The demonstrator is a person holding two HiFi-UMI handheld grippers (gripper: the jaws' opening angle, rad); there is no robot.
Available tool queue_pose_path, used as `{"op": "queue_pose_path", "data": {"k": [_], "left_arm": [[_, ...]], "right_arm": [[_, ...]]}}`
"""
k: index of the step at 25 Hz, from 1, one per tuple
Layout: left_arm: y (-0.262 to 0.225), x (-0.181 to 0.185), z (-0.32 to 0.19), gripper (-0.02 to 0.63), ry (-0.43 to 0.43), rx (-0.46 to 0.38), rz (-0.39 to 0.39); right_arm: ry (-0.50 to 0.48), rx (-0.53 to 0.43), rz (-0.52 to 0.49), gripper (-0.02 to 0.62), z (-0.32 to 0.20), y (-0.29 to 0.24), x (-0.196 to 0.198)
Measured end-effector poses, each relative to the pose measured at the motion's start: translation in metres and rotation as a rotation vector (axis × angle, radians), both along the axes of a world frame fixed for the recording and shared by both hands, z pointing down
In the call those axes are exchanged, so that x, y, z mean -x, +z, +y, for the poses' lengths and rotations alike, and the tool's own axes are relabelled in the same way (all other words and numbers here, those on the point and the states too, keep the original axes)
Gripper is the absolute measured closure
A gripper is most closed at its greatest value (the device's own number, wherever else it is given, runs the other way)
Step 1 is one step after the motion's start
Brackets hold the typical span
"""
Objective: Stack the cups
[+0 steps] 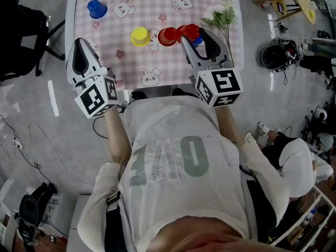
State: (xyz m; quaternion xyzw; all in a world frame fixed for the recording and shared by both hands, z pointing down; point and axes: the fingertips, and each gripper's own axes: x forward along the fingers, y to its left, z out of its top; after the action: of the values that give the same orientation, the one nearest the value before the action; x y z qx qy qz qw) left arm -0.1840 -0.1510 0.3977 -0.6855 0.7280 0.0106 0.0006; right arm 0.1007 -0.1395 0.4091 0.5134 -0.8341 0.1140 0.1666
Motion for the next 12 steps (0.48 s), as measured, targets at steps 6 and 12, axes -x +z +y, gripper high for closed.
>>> {"op": "queue_pose_path", "data": {"k": [6,12], "left_arm": [[-0.002,0.017,0.008,0.577,-0.001,0.003,0.000],[0.007,0.064,0.030,0.577,-0.048,0.034,0.000]], "right_arm": [[-0.123,-0.061,-0.148,0.383,-0.017,-0.042,0.090],[-0.283,-0.058,-0.085,0.379,-0.062,-0.037,0.203]]}}
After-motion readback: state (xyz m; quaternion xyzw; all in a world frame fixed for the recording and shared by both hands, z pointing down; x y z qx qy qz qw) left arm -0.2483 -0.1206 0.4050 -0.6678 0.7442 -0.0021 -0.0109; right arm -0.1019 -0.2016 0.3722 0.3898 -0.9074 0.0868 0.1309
